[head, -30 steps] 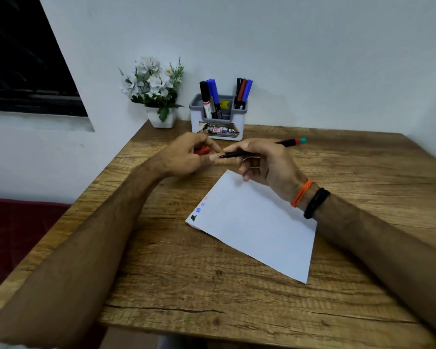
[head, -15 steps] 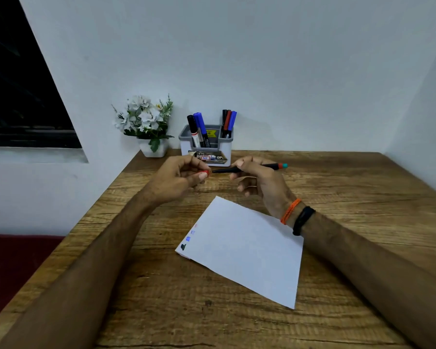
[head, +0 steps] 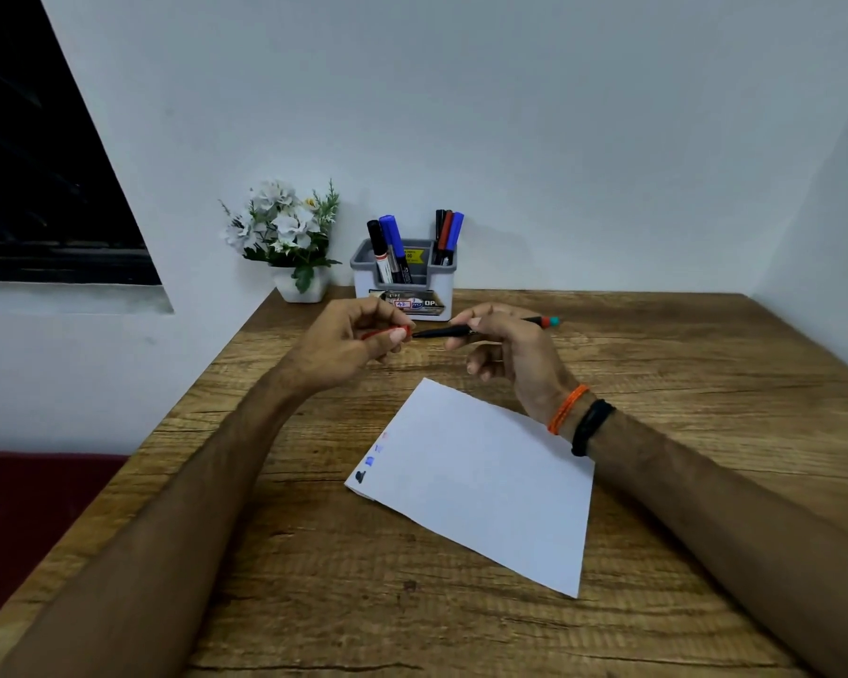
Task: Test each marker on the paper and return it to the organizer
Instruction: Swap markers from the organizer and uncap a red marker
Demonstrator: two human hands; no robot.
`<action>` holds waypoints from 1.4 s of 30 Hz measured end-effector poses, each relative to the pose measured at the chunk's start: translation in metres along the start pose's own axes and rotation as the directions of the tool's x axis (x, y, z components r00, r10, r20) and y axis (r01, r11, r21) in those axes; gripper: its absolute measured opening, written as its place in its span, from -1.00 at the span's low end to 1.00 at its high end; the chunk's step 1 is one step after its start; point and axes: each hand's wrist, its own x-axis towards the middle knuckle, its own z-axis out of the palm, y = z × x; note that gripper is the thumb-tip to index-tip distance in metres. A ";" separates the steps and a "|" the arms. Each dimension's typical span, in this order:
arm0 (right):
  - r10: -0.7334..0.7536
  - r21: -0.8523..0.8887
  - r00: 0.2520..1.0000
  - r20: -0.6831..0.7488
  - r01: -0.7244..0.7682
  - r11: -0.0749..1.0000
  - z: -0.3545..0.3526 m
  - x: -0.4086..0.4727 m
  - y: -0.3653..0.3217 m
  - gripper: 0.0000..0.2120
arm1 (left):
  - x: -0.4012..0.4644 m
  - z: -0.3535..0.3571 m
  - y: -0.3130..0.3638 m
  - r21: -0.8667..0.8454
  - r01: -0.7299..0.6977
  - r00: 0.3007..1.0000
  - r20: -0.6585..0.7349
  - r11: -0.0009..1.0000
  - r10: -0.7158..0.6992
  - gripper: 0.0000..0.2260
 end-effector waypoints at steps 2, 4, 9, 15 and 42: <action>-0.015 -0.005 1.000 -0.004 0.015 1.000 0.000 0.001 0.000 -0.80 | 0.000 0.000 0.001 -0.001 -0.001 1.000 0.000 1.000 0.001 -0.88; -0.007 -0.013 1.000 -0.004 0.007 1.000 0.001 0.001 0.000 -0.81 | -0.001 0.001 0.002 0.000 0.004 1.000 0.002 1.000 -0.004 -0.88; 0.009 0.010 1.000 0.018 -0.009 1.000 0.004 -0.001 0.003 -0.94 | -0.002 0.004 0.005 0.026 -0.013 1.000 0.023 1.000 0.012 -0.88; -0.061 -0.048 0.998 -0.016 0.060 0.997 0.005 -0.001 0.009 -0.87 | -0.002 0.005 0.007 -0.027 -0.017 1.000 -0.011 0.999 0.017 -0.85; -0.287 -0.364 0.952 0.110 0.307 0.879 0.006 0.006 0.022 -0.82 | 0.001 0.023 0.009 -0.116 0.058 0.988 -0.134 0.992 -0.073 -0.81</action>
